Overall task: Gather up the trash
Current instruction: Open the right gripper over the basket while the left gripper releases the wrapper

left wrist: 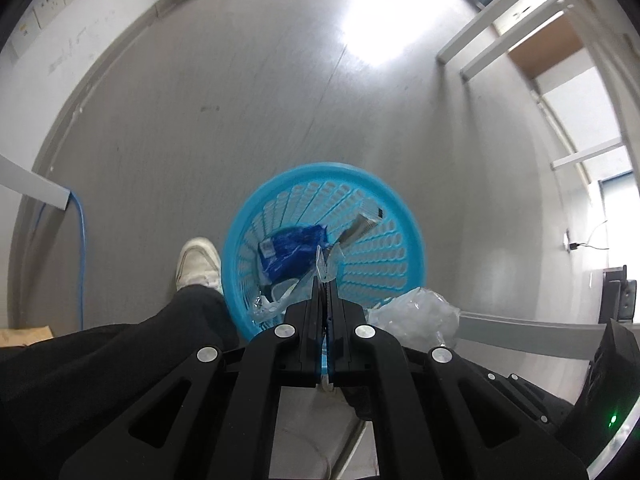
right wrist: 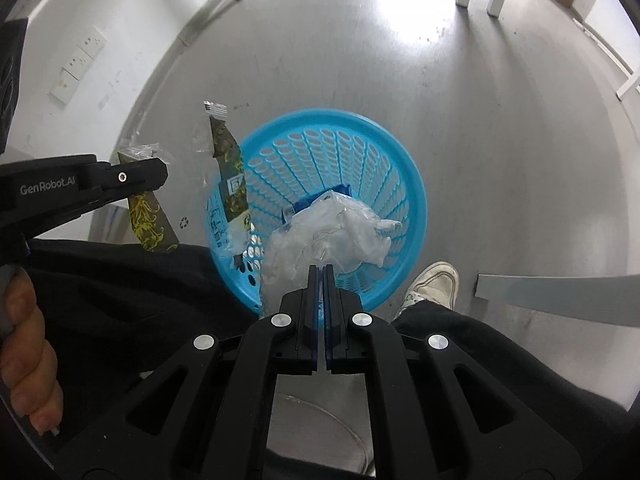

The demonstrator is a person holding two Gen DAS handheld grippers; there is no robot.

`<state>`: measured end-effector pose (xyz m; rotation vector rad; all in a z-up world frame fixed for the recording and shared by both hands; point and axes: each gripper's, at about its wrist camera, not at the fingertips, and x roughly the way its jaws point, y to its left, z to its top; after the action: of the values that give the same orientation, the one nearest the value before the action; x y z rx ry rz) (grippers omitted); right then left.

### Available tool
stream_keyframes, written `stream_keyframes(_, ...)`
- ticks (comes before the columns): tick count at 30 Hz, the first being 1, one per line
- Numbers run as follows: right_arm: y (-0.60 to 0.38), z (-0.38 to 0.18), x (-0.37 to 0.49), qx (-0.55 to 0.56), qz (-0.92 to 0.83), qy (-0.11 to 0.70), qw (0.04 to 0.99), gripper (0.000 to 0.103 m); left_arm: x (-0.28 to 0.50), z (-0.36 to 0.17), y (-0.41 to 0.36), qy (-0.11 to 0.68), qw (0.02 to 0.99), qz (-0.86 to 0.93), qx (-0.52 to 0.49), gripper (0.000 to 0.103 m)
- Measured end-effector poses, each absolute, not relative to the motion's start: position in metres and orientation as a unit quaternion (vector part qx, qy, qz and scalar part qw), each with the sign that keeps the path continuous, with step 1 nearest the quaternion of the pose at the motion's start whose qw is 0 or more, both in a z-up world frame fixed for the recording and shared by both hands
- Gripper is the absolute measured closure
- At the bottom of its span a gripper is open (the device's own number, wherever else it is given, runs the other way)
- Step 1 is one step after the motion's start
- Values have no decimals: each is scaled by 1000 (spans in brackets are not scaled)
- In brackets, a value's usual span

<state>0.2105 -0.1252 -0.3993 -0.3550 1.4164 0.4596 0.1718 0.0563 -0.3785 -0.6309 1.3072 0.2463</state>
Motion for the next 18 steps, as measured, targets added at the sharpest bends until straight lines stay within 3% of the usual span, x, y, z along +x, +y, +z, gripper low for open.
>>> stream_keyframes(18, -112, -458, 242, -180, 186, 670, 695, 101, 199, -407, 62, 598, 724, 99, -329, 103)
